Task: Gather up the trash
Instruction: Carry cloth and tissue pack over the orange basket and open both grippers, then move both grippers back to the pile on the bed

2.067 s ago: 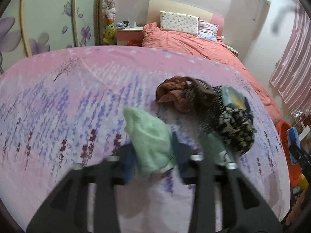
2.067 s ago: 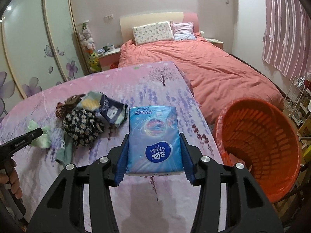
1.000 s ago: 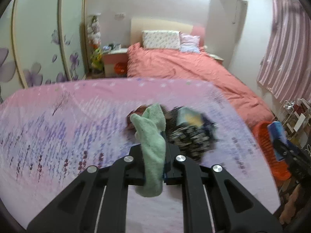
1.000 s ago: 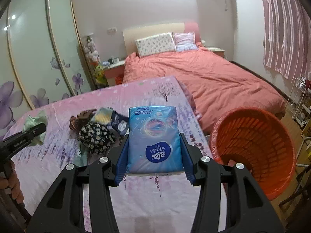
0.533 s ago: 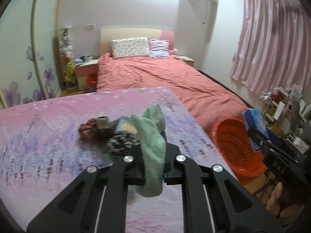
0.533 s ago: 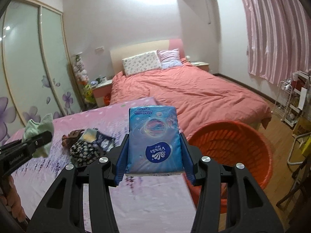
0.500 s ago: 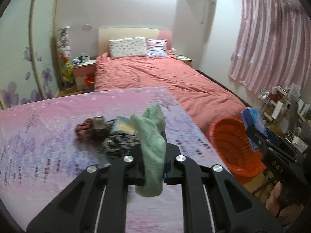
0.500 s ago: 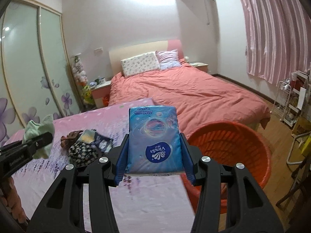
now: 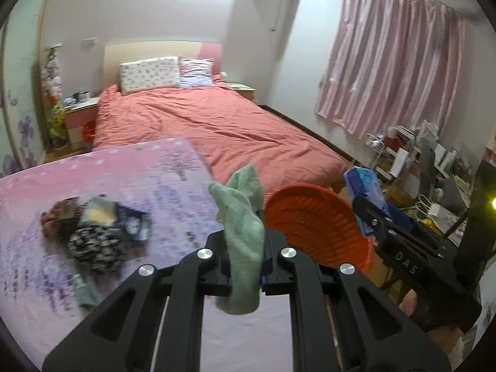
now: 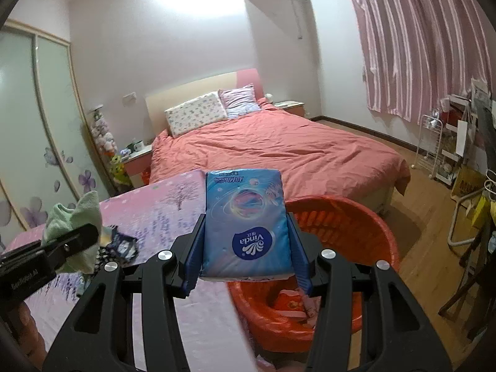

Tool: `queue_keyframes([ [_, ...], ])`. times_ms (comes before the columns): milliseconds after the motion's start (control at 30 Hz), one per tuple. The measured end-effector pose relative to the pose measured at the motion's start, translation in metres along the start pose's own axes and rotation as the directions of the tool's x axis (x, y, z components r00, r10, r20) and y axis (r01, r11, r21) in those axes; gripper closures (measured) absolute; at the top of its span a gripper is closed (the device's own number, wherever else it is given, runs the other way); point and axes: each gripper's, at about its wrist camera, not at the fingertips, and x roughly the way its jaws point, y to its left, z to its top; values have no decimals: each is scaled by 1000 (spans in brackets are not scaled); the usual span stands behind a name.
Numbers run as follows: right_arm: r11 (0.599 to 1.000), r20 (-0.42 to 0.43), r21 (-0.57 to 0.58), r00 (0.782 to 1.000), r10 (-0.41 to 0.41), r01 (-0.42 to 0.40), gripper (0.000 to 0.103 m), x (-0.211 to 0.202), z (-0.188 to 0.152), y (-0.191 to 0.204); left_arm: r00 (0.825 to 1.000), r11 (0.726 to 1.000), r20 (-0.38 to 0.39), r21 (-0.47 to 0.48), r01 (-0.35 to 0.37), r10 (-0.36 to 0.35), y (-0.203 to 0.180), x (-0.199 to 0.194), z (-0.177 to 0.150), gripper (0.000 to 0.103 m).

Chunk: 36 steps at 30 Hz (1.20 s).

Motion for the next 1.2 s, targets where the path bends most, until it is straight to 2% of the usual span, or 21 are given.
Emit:
queue_keyframes([
  [233,998,-13,59,999,-33,33,53,14,4,-35,995,995,-53,41,89,-87,-41,44,4,90],
  [367,994,-32,101,999,-35,38,53,24,4,-55,990,991,-88,69,119,-113,-64,74,3,89],
  [500,988,-63,152,998,-29,38,52,36,1,-74,983,988,-134,78,133,-122,-80,106,2,83],
  [533,986,-75,164,997,-14,26,50,40,1,-79,983,989,-145,82,127,-114,-82,114,1,80],
  [600,984,-98,180,995,12,5,48,46,-2,-86,982,991,-167,85,104,-88,-82,129,-2,63],
  [700,983,-122,184,992,17,6,39,54,-7,-91,982,994,-179,81,69,-54,-76,139,-7,52],
  [900,984,-147,172,989,-10,36,31,54,-18,-88,981,999,-195,53,0,10,-49,140,-15,39],
  [1067,990,-139,128,989,-42,60,28,46,-18,-75,982,994,-167,64,-83,93,-26,114,-26,30],
  [1200,994,-141,93,989,-36,49,27,43,-19,-61,973,983,-147,59,-173,180,6,85,-38,27],
])
